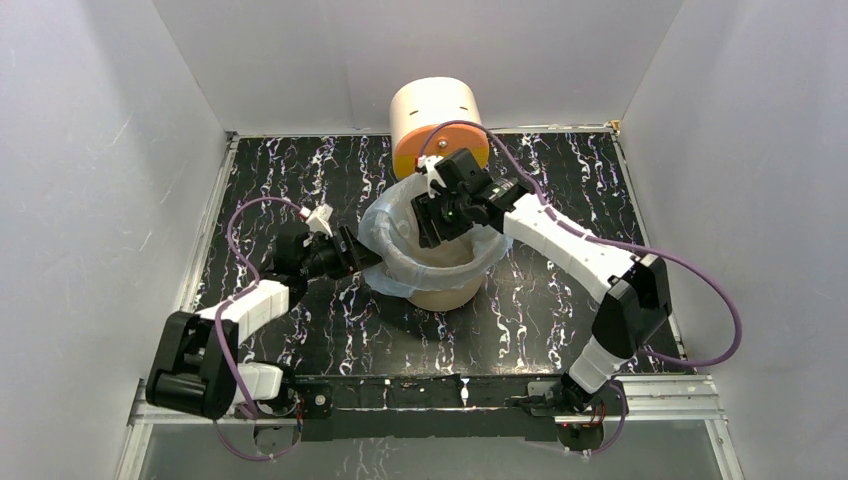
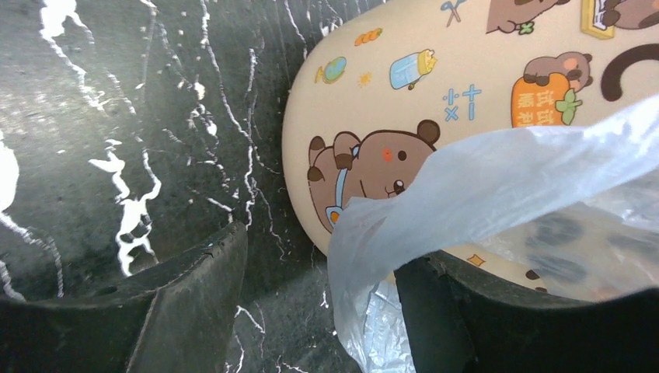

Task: Put the trash bags into the trash bin

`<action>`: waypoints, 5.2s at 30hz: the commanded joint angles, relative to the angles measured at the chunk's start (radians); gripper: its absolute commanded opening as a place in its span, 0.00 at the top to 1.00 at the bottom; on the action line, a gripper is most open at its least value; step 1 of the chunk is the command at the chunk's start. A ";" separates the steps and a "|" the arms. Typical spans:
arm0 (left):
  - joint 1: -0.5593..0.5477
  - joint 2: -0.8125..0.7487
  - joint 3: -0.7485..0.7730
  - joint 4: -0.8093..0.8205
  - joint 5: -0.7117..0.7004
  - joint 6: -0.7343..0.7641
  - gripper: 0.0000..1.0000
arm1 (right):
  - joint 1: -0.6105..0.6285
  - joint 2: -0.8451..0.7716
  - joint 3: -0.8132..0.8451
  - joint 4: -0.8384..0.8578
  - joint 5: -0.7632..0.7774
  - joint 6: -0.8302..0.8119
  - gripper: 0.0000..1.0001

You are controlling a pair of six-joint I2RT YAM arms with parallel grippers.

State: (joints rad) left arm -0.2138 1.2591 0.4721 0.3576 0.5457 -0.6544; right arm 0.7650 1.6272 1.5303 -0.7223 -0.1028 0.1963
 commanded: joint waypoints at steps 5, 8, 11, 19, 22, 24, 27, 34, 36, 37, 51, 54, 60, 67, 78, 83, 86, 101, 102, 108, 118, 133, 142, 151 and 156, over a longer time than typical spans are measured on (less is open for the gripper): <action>0.002 0.085 -0.010 0.207 0.195 -0.014 0.35 | 0.012 0.061 -0.063 0.149 0.052 0.002 0.34; 0.002 0.096 0.005 0.156 0.177 0.013 0.36 | 0.020 0.061 -0.097 0.174 0.020 0.000 0.32; 0.002 0.117 0.023 0.080 0.124 0.041 0.43 | 0.023 0.083 -0.055 0.095 0.031 -0.002 0.30; 0.002 0.192 0.072 0.012 0.108 0.090 0.52 | 0.023 -0.002 -0.012 0.042 0.109 -0.003 0.25; 0.002 0.211 0.076 0.024 0.122 0.088 0.53 | 0.023 -0.029 -0.017 0.019 0.026 -0.024 0.25; 0.002 0.219 0.080 0.029 0.137 0.086 0.53 | 0.023 -0.037 -0.028 0.006 -0.023 -0.035 0.25; 0.002 0.223 0.086 0.023 0.154 0.087 0.53 | 0.023 -0.046 -0.061 0.018 -0.094 -0.045 0.30; 0.002 0.218 0.113 0.001 0.156 0.090 0.52 | 0.023 0.013 -0.110 0.093 -0.146 -0.087 0.34; 0.002 0.232 0.133 -0.015 0.168 0.097 0.52 | 0.023 0.038 -0.113 0.111 -0.131 -0.098 0.36; 0.002 0.237 0.143 -0.024 0.171 0.101 0.52 | 0.023 0.046 -0.117 0.122 -0.119 -0.100 0.38; 0.002 0.303 0.135 -0.004 0.180 0.088 0.52 | 0.033 -0.042 -0.424 0.506 0.003 -0.182 0.39; 0.002 0.314 0.132 -0.001 0.189 0.089 0.52 | 0.047 -0.029 -0.442 0.513 -0.046 -0.260 0.37; 0.002 0.325 0.144 -0.001 0.188 0.088 0.52 | 0.081 0.044 -0.390 0.410 -0.051 -0.343 0.34; 0.002 0.297 0.172 -0.035 0.178 0.100 0.50 | 0.081 0.103 -0.292 0.271 0.012 -0.303 0.34; 0.002 0.252 0.242 -0.158 0.133 0.164 0.47 | 0.082 0.059 -0.094 0.056 0.008 -0.230 0.33; 0.002 0.253 0.246 -0.154 0.134 0.161 0.47 | 0.082 0.085 -0.064 0.010 0.002 -0.219 0.33; 0.002 0.263 0.251 -0.149 0.136 0.159 0.47 | 0.084 0.101 -0.108 0.070 -0.047 -0.248 0.33; 0.002 0.287 0.293 -0.180 0.141 0.177 0.47 | 0.103 0.265 -0.076 -0.033 -0.010 -0.319 0.29; 0.002 0.287 0.295 -0.183 0.139 0.177 0.47 | 0.102 0.267 -0.081 -0.036 -0.015 -0.305 0.28; 0.002 0.278 0.302 -0.197 0.150 0.181 0.47 | 0.103 0.275 -0.114 -0.033 -0.037 -0.214 0.27; 0.007 0.164 0.260 -0.258 0.133 0.187 0.42 | 0.102 0.282 -0.132 -0.059 -0.035 0.013 0.32; 0.008 0.113 0.232 -0.292 0.106 0.186 0.39 | 0.103 0.324 -0.077 -0.114 0.042 0.219 0.31; 0.010 0.105 0.213 -0.286 0.098 0.191 0.39 | 0.115 0.271 -0.078 -0.098 0.042 0.224 0.28; 0.010 0.119 0.195 -0.261 0.110 0.186 0.41 | 0.121 0.223 -0.022 -0.125 0.043 0.234 0.27; 0.010 0.130 0.178 -0.237 0.118 0.181 0.43 | 0.134 0.277 -0.087 -0.067 0.054 0.258 0.27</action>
State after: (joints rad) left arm -0.2066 1.4078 0.6651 0.0853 0.6418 -0.4747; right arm 0.8856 1.8870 1.4731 -0.8124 -0.0544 0.4171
